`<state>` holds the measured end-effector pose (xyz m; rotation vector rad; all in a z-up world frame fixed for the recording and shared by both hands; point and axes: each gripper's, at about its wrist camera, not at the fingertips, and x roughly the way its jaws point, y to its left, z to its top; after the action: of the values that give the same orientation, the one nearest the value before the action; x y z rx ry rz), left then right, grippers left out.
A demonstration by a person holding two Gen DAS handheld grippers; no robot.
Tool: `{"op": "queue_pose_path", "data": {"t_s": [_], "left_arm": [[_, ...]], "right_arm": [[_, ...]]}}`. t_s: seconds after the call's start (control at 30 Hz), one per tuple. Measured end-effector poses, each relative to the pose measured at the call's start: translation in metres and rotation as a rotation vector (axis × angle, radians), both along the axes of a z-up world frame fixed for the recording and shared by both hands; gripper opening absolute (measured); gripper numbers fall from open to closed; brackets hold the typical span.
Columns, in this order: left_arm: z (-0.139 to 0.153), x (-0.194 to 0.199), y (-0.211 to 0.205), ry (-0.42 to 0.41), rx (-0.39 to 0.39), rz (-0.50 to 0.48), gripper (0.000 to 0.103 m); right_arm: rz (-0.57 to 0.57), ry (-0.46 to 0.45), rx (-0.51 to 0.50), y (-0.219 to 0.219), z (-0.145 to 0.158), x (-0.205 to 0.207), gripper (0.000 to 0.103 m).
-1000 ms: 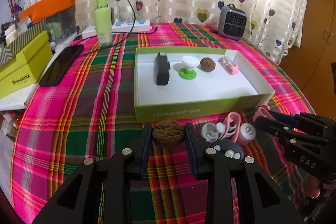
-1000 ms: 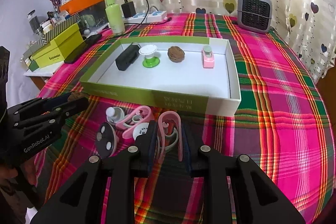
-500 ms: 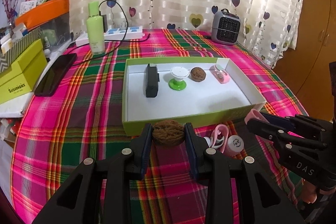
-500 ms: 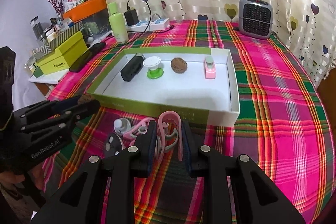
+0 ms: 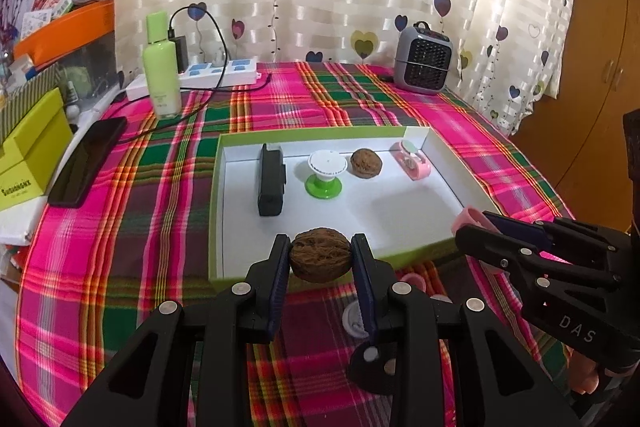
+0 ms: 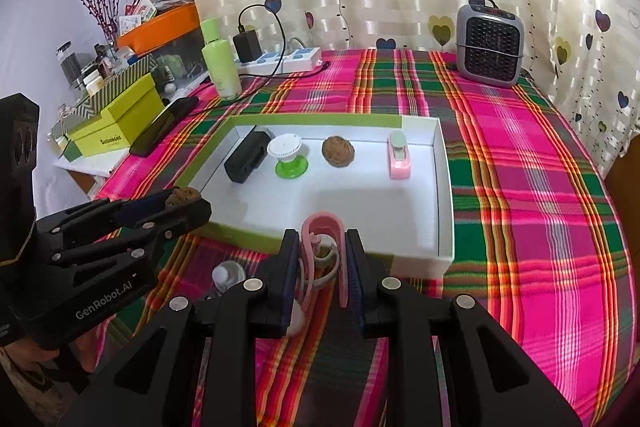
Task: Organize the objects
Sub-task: 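Lift the walnut with the left tool while the right tool carries the pink clip over the box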
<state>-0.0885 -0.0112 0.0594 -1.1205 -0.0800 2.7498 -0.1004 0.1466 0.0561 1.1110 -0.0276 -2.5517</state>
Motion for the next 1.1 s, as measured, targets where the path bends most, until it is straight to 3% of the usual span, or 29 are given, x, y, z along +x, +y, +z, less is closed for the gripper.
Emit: {"op": "queue_pose_path", "data": {"t_s": [1.1], "left_arm": [[-0.033, -0.055, -0.012, -0.089, -0.023, 0.04, 0.029]], "right_arm": [[0.09, -0.102, 0.003, -0.042, -0.03, -0.077, 0.024]]}}
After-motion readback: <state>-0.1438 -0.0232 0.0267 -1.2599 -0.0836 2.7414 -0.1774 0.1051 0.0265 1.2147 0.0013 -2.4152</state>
